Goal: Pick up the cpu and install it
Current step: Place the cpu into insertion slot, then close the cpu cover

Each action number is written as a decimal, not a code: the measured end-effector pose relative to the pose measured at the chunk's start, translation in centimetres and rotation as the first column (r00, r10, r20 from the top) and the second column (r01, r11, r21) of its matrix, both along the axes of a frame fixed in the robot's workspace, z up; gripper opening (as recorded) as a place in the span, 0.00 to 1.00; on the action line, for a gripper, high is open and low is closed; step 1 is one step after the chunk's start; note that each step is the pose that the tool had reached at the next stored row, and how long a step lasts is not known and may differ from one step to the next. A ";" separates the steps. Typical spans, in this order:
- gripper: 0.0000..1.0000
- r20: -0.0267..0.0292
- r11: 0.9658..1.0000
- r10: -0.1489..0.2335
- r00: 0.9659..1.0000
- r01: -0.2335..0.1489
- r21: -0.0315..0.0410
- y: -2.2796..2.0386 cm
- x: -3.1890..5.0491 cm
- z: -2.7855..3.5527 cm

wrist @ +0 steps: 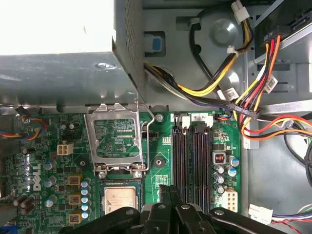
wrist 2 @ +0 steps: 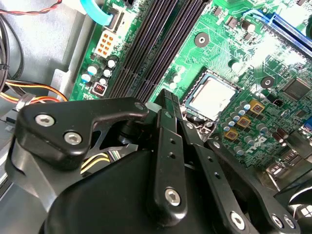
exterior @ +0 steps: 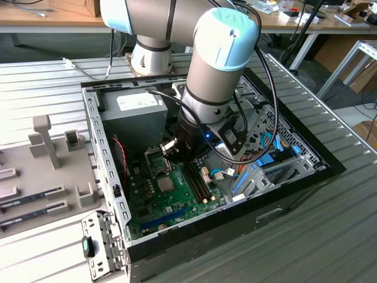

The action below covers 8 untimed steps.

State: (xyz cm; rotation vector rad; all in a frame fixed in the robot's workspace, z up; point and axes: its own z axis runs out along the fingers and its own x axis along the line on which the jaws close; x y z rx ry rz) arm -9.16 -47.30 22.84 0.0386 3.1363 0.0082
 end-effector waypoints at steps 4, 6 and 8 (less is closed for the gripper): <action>0.11 0.000 1.000 0.000 1.000 0.000 0.000 0.00 0.01 0.00; 0.11 0.000 1.000 0.000 1.000 0.000 0.000 0.00 0.01 0.00; 0.11 0.000 1.000 0.000 1.000 0.000 0.009 0.09 0.02 -0.01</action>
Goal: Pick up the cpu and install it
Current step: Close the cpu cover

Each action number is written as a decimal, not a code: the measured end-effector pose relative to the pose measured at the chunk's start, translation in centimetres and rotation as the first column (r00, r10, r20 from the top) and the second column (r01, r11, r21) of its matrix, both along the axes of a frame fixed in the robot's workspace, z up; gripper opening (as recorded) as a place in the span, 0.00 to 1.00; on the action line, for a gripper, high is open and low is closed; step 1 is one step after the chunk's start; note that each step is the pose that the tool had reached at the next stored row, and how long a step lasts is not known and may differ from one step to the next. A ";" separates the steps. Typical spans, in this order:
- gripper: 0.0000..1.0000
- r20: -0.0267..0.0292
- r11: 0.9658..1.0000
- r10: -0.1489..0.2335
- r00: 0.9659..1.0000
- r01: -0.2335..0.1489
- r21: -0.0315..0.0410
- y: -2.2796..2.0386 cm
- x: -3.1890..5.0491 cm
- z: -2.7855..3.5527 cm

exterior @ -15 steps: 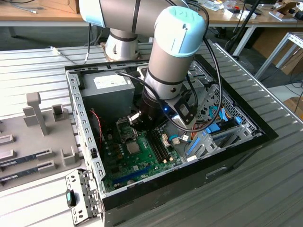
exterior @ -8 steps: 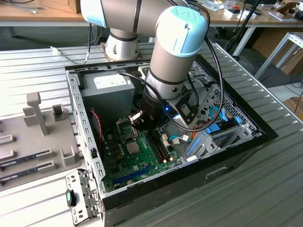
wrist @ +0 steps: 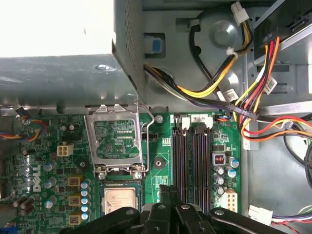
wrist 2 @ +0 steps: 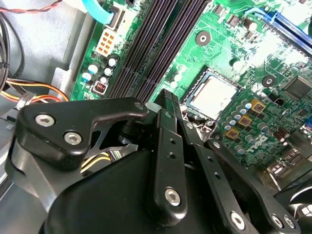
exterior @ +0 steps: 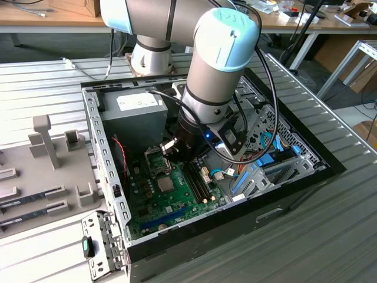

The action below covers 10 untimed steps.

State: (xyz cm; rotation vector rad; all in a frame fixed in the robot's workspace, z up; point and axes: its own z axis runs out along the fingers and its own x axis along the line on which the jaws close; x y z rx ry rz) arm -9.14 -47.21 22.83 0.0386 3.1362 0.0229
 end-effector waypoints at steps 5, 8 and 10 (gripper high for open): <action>0.11 -0.001 1.000 0.012 1.000 -0.012 0.007 1.38 0.02 -0.05; 0.11 -0.002 0.997 0.021 1.000 -0.021 0.078 1.43 0.35 -0.05; 0.11 -0.003 0.993 0.031 1.000 -0.031 0.111 1.42 0.43 -0.05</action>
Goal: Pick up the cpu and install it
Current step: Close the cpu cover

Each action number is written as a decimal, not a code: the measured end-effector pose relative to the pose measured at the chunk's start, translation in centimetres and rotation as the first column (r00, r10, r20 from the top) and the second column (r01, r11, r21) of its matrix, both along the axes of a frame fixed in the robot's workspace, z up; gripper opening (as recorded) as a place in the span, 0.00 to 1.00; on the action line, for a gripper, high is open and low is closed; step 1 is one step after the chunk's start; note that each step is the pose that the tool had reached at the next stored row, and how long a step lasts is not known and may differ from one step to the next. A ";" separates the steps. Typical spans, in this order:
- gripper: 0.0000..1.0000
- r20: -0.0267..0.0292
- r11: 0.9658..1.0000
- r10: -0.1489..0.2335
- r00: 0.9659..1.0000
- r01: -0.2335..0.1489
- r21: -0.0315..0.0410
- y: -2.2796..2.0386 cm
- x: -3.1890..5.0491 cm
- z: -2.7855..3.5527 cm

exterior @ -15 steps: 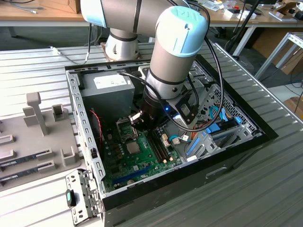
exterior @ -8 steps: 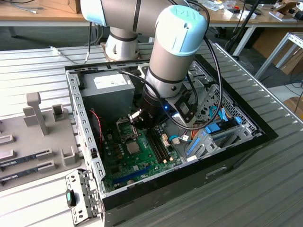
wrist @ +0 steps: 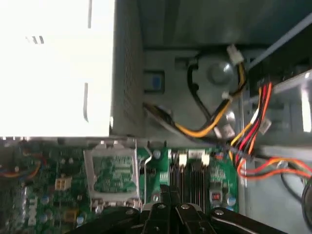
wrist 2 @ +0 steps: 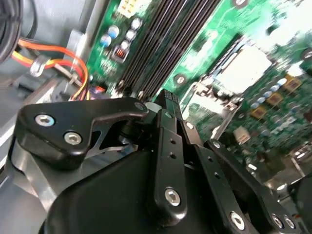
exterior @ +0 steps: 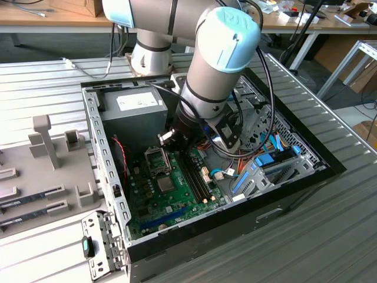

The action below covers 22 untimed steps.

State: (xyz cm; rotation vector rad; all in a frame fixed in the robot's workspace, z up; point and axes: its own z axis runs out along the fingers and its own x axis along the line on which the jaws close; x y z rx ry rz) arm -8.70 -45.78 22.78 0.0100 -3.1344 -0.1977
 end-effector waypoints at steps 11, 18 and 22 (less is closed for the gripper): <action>0.11 0.002 0.979 0.199 0.980 -0.199 0.039 0.21 0.42 -0.77; 0.11 0.004 0.968 0.245 0.969 -0.245 0.053 1.03 0.71 -1.27; 0.11 0.020 0.957 0.268 0.963 -0.268 0.114 1.07 0.79 -1.27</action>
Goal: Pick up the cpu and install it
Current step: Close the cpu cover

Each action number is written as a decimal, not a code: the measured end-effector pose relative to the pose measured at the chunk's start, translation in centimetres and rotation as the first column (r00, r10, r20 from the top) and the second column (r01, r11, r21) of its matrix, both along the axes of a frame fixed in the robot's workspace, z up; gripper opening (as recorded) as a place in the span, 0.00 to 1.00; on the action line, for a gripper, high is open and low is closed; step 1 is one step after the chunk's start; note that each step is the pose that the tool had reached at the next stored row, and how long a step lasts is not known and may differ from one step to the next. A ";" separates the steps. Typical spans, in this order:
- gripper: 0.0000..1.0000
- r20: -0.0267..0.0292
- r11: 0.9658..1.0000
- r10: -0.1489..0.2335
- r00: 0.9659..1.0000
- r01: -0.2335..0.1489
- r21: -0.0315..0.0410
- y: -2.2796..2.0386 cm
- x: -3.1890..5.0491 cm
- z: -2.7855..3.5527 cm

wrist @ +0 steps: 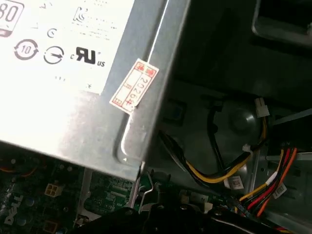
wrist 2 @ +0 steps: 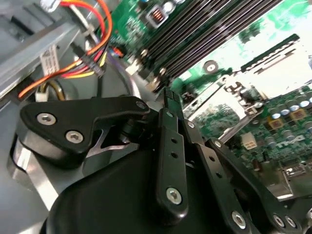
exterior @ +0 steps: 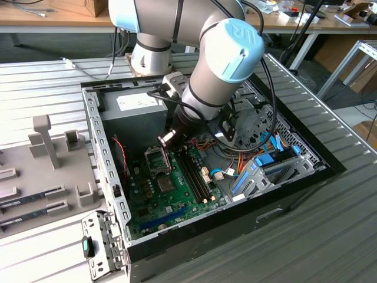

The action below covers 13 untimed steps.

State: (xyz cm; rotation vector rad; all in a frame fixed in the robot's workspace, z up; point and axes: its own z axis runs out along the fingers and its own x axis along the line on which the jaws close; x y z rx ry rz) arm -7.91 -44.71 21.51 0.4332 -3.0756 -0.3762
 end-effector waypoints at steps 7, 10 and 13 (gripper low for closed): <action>0.11 0.001 0.990 0.130 0.991 -0.130 0.045 0.00 0.01 -0.22; 0.11 0.003 0.978 0.202 0.979 -0.202 0.060 0.00 0.30 -0.37; 0.11 0.008 0.973 0.215 0.976 -0.215 0.088 0.01 0.62 -0.40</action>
